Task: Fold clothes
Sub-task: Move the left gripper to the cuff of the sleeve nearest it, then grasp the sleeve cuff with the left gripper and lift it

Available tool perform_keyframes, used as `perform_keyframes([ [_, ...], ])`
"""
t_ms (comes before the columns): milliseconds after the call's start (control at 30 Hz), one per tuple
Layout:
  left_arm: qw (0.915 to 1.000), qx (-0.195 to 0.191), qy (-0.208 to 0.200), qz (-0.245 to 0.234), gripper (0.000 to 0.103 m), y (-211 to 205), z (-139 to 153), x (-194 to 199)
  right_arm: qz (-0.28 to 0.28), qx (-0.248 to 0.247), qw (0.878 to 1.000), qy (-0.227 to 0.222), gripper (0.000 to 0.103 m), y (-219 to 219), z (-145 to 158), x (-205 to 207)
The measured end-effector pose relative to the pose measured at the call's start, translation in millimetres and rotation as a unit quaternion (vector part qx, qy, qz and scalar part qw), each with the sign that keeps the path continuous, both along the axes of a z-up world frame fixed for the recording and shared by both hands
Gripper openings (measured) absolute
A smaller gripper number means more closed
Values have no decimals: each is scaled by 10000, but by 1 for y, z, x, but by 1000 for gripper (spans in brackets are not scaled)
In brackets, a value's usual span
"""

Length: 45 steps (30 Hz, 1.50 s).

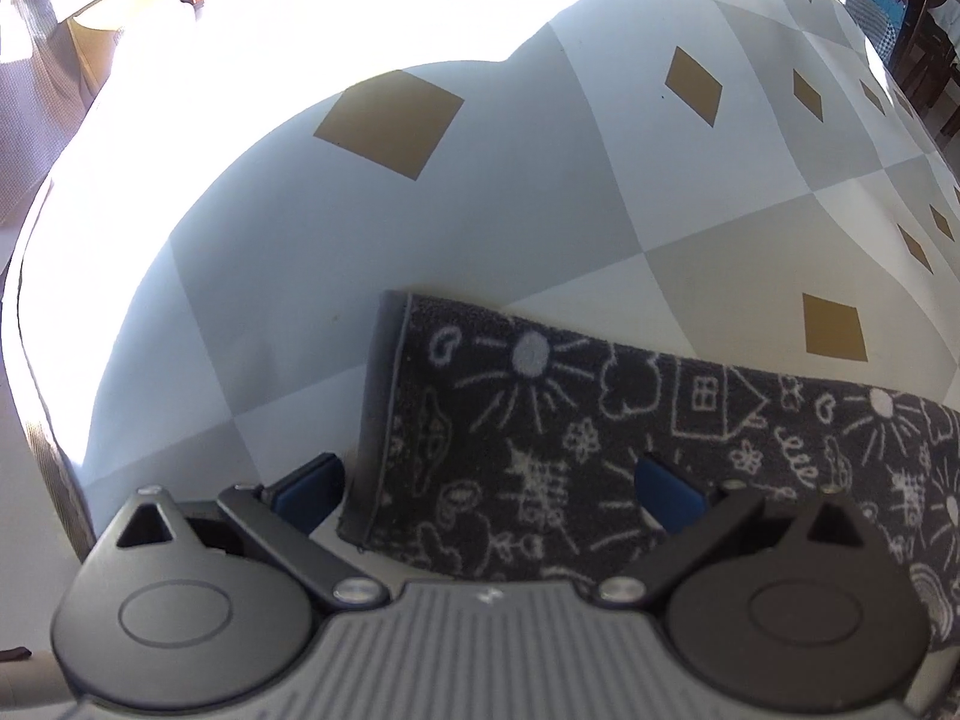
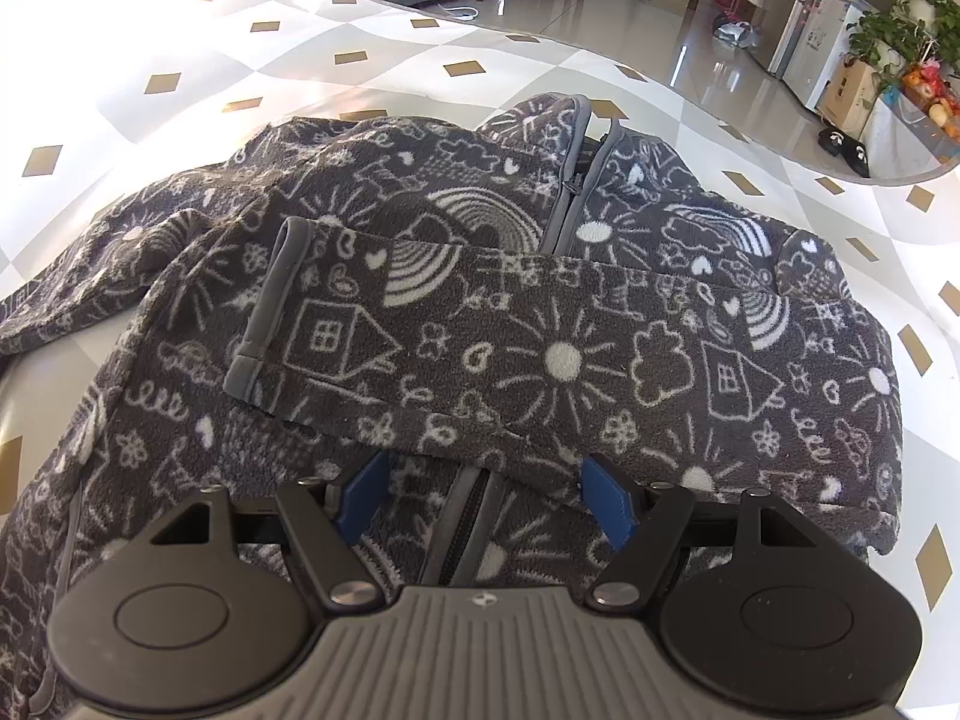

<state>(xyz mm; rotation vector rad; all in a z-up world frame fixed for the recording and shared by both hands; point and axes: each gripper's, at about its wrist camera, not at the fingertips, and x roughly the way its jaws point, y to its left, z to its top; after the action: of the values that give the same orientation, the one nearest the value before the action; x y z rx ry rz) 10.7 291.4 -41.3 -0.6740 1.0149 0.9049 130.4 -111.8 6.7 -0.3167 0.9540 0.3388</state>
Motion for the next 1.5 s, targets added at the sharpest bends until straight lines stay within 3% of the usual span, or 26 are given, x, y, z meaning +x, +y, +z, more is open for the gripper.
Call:
perform_keyframes([
  [167, 10000, 75, 7, -65, 103, -2, -3, 1, 9, 17, 10000, -25, 71, 0, -1, 0],
  [267, 9998, 119, -145, 27, 95, 0, 1, -1, 7, 23, 10000, -34, 71, 0, -1, 0],
  [367, 9995, 136, -290, -12, 58, 0, 4, -2, 14, 34, 10000, -49, 71, -1, -1, -1],
  [400, 9993, 126, -348, -36, 35, 0, 5, -2, 14, 37, 10000, -54, 71, -1, -1, -1],
  [433, 9991, 93, -412, -44, 26, 0, 5, -2, 13, 39, 10000, -59, 71, -1, -1, -1],
  [600, 9966, -49, -825, 16, 10, 1, 10, -8, 0, 51, 10000, -78, 72, -1, -1, -1],
  [700, 9950, -81, -992, -31, 10, 5, 11, -4, -31, 65, 9999, -83, 72, -1, -1, -2],
  [1000, 9964, -206, -819, 87, 11, 8, 4, -8, -32, 83, 9999, -95, 73, -1, -1, -2],
  [1067, 9965, -270, -779, 147, 14, 9, 1, -10, -42, 86, 9999, -97, 73, -1, -1, -2],
  [1233, 9965, -275, -793, 58, 34, 5, 0, -8, -66, 99, 9999, -104, 74, -1, -2, -1],
  [1300, 9966, -245, -786, 46, 35, 3, 0, -7, -64, 103, 9999, -112, 75, -1, -2, -2],
  [1367, 9961, -261, -836, 59, 32, 3, 0, -8, -61, 106, 9999, -120, 75, -1, -2, -2],
  [1433, 9953, -303, -918, 74, 14, 3, -1, -9, -53, 109, 9998, -126, 75, -1, -2, -2],
  [1500, 9936, -358, -1064, 112, 8, 3, 0, -11, -50, 108, 9998, -128, 75, -1, -2, -2],
])
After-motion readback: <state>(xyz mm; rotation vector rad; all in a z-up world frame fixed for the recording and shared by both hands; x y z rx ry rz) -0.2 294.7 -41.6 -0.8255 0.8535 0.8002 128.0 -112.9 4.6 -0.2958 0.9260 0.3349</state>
